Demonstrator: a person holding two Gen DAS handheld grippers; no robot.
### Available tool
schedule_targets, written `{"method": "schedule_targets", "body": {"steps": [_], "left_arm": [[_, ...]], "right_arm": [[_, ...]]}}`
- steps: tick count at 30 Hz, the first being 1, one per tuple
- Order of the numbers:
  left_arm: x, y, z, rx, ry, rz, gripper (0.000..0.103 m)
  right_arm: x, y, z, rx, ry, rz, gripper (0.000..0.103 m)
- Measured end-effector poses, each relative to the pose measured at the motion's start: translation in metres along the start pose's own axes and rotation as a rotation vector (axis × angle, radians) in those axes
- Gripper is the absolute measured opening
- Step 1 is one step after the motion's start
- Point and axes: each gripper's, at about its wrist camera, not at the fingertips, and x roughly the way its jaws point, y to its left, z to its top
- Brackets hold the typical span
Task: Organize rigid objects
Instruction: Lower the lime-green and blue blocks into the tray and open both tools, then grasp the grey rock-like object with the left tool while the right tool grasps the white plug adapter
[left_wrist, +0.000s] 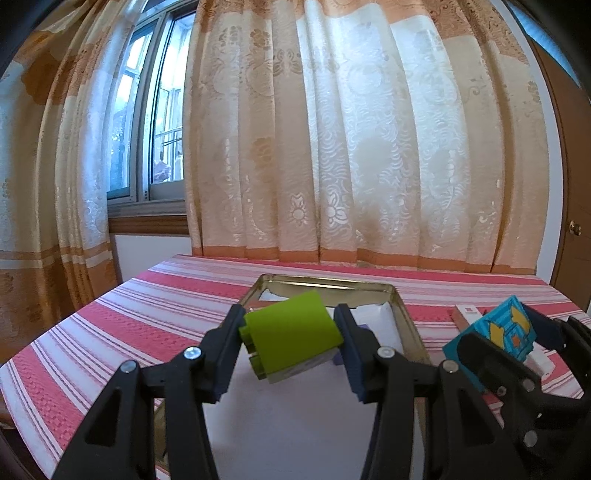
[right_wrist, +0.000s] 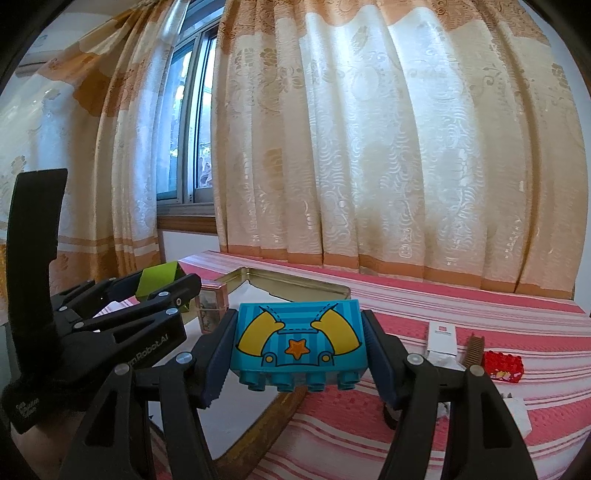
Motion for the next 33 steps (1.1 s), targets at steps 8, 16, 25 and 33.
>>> {"method": "schedule_targets", "body": {"steps": [8,16,25,33], "left_arm": [[0.012,0.013,0.0,0.036,0.063,0.034,0.049],[0.039,0.011,0.013,0.071,0.162,0.028,0.049],[0.07,0.017,0.038,0.067,0.244,0.08,0.084],[0.052,0.034,0.036,0.021,0.196,0.11,0.101]], "right_arm": [[0.021,0.007,0.005,0.016,0.05,0.065,0.067],[0.044,0.012,0.02,-0.005,0.079,0.071,0.067],[0.065,-0.005,0.023,0.104,0.12,0.083,0.077],[0.042,-0.027,0.018,0.186,0.065,0.075,0.08]]}}
